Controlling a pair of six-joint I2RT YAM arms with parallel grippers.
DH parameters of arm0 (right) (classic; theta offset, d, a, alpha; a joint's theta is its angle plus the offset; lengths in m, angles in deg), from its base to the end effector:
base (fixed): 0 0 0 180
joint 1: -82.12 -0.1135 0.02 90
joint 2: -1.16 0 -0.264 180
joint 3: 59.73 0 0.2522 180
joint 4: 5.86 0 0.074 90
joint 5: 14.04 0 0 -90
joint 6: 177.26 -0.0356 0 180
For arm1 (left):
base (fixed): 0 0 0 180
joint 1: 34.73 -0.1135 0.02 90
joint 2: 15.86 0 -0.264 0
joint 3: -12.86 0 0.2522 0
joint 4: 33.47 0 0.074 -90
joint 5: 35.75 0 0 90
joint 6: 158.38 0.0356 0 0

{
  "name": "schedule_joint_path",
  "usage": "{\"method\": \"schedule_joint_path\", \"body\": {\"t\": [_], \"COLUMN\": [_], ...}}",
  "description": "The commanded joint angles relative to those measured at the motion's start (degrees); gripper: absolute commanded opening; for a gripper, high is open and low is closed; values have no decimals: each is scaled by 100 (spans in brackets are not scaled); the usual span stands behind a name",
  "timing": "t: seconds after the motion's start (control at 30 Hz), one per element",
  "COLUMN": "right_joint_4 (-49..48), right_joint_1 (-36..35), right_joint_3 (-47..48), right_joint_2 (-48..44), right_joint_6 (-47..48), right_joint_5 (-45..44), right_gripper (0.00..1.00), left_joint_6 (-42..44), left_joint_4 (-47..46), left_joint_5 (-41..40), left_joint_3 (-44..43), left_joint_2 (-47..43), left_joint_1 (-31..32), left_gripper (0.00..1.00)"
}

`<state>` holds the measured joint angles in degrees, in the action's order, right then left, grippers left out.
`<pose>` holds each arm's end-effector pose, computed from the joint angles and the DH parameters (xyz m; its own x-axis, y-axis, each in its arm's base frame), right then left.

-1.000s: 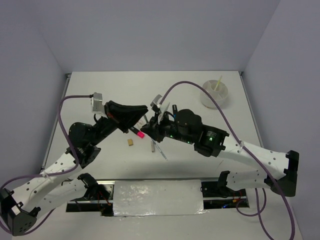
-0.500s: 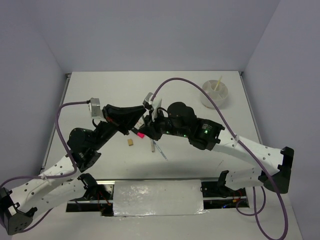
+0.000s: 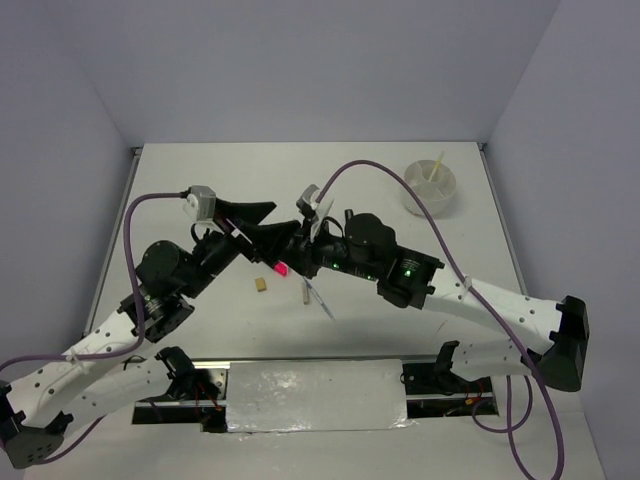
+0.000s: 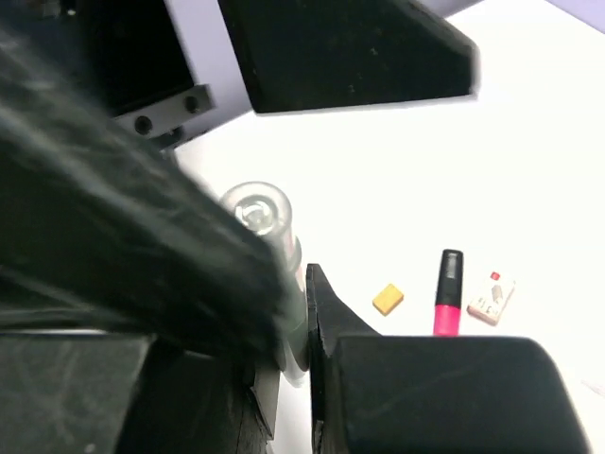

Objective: Sort the stationery into containers
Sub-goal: Close the pen cap on the pen, then place the pen in the storage box.

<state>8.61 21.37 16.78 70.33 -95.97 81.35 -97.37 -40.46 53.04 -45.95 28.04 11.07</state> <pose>0.1363 0.2502 0.3789 -0.1984 -0.0457 -0.9791 -0.8945 0.4169 0.1618 0.1227 -0.1251 0.4023 -0.1133 -0.5785 -0.8078 0.7410 0.4924 -0.4566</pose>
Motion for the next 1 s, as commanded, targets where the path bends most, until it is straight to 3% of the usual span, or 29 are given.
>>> {"method": "schedule_joint_path", "body": {"t": [0.0,0.07,0.1,0.13,0.17,0.27,0.33,0.43,0.47,0.6,0.77,0.97], "right_joint_4": [-1011,-1152,-1239,-1266,-1284,-1275,-1292,-1153,-1117,-1187,-1099,-1337], "right_joint_1": [239,396,476,546,660,1474,1933,2602,2795,4016,4958,5494], "right_joint_3": [-261,-604,-831,-921,-1017,-1281,-1413,-1335,-1265,-748,167,783], "right_joint_2": [-79,-157,-193,-228,-306,-412,-456,-544,-492,34,1273,2099], "right_joint_6": [-236,-359,-394,-421,-499,-692,-825,-650,-641,-781,-746,-649], "right_joint_5": [-669,-767,-889,-890,-1030,-1311,-1338,-2197,-2670,-2814,-3342,-3063], "right_gripper": [0,0,0,0,0,0,0,0,0,0,1,1], "left_joint_6": [-352,-519,-641,-782,-1088,-1582,-1662,-1154,-717,287,430,491], "left_joint_4": [765,1263,1519,1835,2638,4082,4587,4931,4949,5107,5425,5248], "left_joint_5": [-429,-1431,-2296,-2304,-3235,-4759,-5177,-4996,-4498,-3205,-3332,-3131], "left_joint_3": [-107,-336,-607,-783,-959,-1741,-1875,-1796,-1622,-1120,-375,-337], "left_joint_2": [-136,-145,-127,-110,-84,39,92,22,-30,-311,-689,-848], "left_joint_1": [263,254,254,254,245,236,228,201,201,201,210,219], "left_gripper": [99,99,99,99,99,99,99,99,99,99,99,99]}}
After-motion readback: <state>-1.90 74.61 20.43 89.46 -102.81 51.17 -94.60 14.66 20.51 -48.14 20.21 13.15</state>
